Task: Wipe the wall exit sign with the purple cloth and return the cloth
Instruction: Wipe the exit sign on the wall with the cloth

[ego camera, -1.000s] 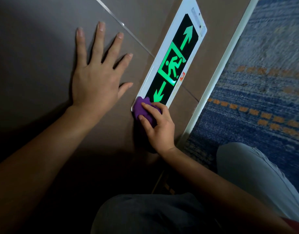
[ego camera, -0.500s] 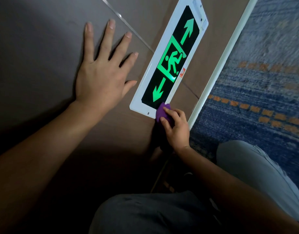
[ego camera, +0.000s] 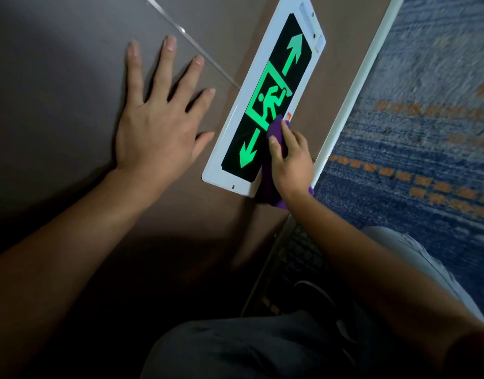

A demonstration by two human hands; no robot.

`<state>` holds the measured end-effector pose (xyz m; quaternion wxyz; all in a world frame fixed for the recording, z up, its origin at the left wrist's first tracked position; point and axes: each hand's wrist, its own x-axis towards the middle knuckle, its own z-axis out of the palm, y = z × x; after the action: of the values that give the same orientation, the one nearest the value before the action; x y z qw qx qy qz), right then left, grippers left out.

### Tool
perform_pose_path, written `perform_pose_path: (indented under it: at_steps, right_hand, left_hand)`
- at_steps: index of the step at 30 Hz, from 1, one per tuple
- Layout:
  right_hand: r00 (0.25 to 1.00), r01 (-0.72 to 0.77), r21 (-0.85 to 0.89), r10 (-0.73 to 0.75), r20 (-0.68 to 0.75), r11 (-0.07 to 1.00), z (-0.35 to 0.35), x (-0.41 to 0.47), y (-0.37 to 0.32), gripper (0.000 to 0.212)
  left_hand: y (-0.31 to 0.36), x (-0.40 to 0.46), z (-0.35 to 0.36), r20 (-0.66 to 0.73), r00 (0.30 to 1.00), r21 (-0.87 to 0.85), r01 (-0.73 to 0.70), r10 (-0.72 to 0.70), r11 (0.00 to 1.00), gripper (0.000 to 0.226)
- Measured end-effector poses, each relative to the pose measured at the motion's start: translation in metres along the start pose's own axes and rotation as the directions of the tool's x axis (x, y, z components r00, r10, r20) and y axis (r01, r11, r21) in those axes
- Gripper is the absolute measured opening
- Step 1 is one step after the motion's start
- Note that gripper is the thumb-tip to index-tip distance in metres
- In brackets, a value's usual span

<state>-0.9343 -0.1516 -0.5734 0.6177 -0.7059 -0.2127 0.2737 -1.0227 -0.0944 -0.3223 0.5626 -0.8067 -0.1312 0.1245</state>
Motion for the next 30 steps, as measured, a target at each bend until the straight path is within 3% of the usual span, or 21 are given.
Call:
perform_pose_path:
  at_steps: [7,16,24,30]
  right_hand:
    - [1.0,-0.004,-0.041,0.005,0.021,0.999,0.012,-0.047,0.005,0.053]
    - [0.989,0.11,-0.116,-0.097,0.111,0.987,-0.001,-0.066,0.021,0.05]
    - [1.0,0.013,-0.13,-0.01,0.021,0.991,-0.014,0.018,0.011,0.051]
    - [0.999,-0.049,-0.118,0.051,0.014,0.992,-0.001,-0.014,0.019,0.049]
  left_hand:
    - [0.007,0.006,-0.001,0.019,1.0,0.02,-0.012,0.012,1.0,0.077]
    - [0.008,0.005,0.001,0.012,1.0,-0.012,-0.001,0.001,1.0,0.077]
    - [0.007,0.005,-0.003,0.036,0.999,-0.042,0.003,-0.001,0.999,0.076]
    - [0.007,0.005,-0.003,0.044,0.999,-0.06,0.009,-0.006,0.998,0.076]
